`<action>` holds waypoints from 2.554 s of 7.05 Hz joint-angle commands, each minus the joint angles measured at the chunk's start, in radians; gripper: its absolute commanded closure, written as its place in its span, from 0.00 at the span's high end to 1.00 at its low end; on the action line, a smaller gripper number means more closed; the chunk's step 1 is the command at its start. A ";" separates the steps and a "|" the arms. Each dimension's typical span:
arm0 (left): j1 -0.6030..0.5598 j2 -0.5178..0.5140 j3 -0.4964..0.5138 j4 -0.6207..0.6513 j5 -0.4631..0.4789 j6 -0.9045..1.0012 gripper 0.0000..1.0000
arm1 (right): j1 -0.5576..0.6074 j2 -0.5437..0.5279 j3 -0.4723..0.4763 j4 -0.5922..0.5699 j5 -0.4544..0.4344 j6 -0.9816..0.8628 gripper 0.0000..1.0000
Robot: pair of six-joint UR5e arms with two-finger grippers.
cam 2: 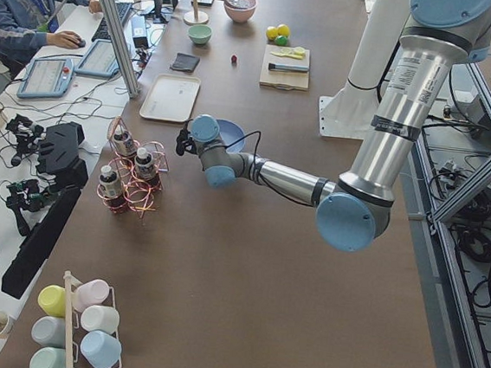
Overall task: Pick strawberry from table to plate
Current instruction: 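Push the blue plate with the left gripper toward the table center, then withdraw the left arm while the right arm reaches toward the red strawberry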
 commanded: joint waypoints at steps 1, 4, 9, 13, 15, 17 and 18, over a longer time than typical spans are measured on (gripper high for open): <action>0.212 -0.134 0.012 0.012 0.196 -0.138 0.00 | 0.001 0.000 -0.002 -0.001 0.001 0.003 1.00; 0.305 -0.246 0.073 0.013 0.315 -0.174 0.00 | -0.001 0.000 -0.003 -0.001 0.001 0.005 1.00; 0.258 -0.253 0.044 0.015 0.305 -0.164 0.98 | -0.014 0.003 0.000 -0.001 0.001 0.043 1.00; 0.026 -0.036 -0.128 0.125 0.124 0.061 0.98 | -0.189 0.106 0.003 -0.006 -0.061 0.458 0.98; -0.099 0.096 -0.235 0.264 0.070 0.320 0.98 | -0.290 0.169 -0.003 -0.013 -0.117 0.587 0.98; -0.282 0.176 -0.248 0.373 -0.027 0.614 0.98 | -0.387 0.213 -0.018 -0.013 -0.173 0.696 0.98; -0.396 0.184 -0.251 0.503 -0.066 0.831 0.98 | -0.415 0.235 -0.026 -0.015 -0.190 0.730 0.98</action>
